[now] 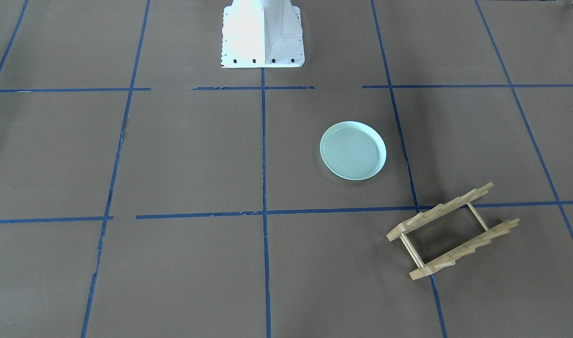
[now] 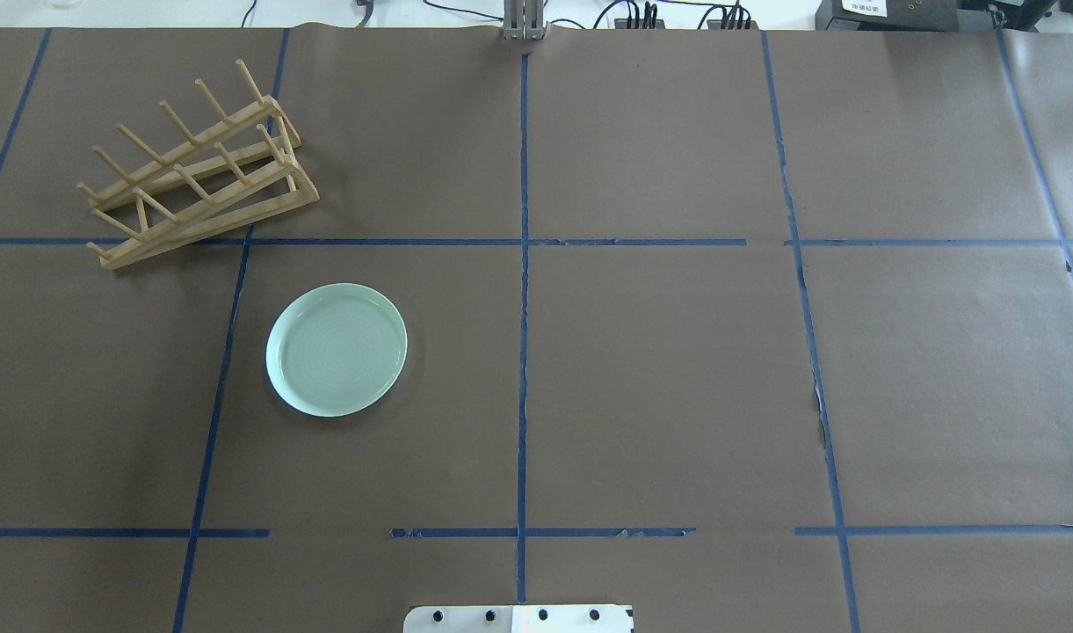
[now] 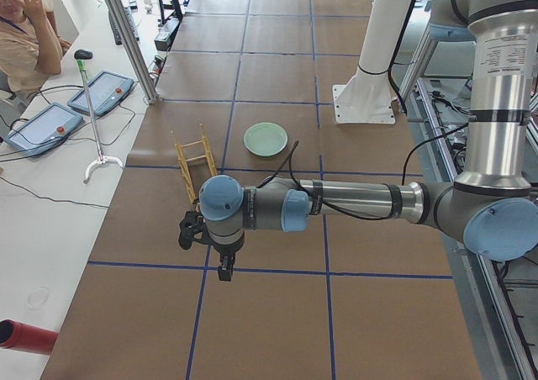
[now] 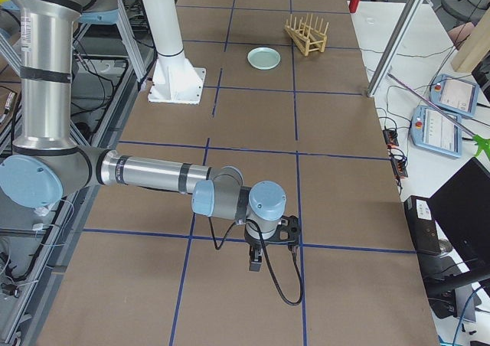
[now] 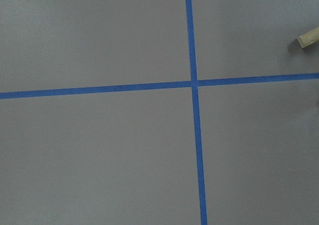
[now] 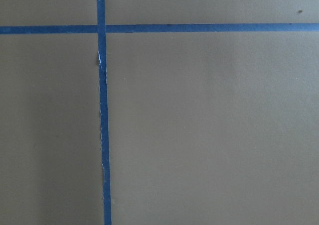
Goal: Place plate on rack
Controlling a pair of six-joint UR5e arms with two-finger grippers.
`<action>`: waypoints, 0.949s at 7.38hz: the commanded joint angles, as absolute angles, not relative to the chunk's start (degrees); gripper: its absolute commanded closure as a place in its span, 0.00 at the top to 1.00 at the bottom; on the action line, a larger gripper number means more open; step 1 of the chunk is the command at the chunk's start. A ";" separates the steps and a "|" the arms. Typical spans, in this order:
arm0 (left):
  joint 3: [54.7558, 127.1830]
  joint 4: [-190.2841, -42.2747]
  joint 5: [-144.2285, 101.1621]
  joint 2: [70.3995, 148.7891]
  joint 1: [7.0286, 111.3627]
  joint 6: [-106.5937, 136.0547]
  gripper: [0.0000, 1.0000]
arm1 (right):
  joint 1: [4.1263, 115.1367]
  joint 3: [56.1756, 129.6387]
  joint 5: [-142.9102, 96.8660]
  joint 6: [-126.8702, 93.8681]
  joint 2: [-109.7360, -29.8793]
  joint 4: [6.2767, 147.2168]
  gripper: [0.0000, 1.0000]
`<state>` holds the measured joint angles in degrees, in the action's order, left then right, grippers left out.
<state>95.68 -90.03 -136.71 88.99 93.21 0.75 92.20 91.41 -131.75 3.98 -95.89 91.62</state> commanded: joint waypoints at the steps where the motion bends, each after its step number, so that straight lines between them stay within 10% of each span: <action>1: 106.29 -92.35 -136.84 89.30 90.03 21.52 1.00 | 92.20 91.41 -131.75 3.96 -95.89 91.67 1.00; 7: 108.82 -99.76 -130.14 105.77 58.17 70.94 1.00 | 92.20 91.41 -131.75 3.96 -95.89 91.58 1.00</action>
<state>109.46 -99.68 -134.75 100.22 66.28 61.11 92.20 91.41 -131.75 3.97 -95.89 91.62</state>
